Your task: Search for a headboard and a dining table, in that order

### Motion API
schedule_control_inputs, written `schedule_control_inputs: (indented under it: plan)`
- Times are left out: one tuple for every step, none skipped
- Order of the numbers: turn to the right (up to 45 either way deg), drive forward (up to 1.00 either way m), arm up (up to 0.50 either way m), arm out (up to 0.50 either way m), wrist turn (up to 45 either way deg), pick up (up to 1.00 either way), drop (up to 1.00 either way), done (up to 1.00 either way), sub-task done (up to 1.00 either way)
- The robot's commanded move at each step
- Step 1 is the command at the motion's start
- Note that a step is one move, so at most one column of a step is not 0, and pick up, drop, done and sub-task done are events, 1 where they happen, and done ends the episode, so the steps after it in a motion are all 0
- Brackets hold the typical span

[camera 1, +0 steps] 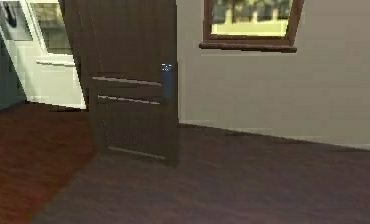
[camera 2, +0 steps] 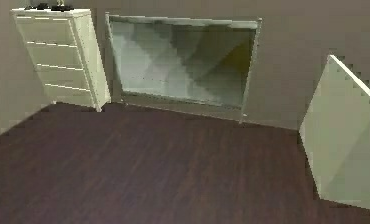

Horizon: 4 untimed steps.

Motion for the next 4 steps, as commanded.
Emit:
schedule_control_inputs:
  plan:
    - [0.0,0.6,0.0,0.0,0.0,0.0,0.0,0.0,0.0]
    - [-45.0,0.0,0.0,0.0,0.0,0.0,0.0,0.0,0.0]
    - [-27.0,0.0,0.0,0.0,0.0,0.0,0.0,0.0,0.0]
    - [0.0,1.0,0.0,0.0,0.0,0.0,0.0,0.0,0.0]
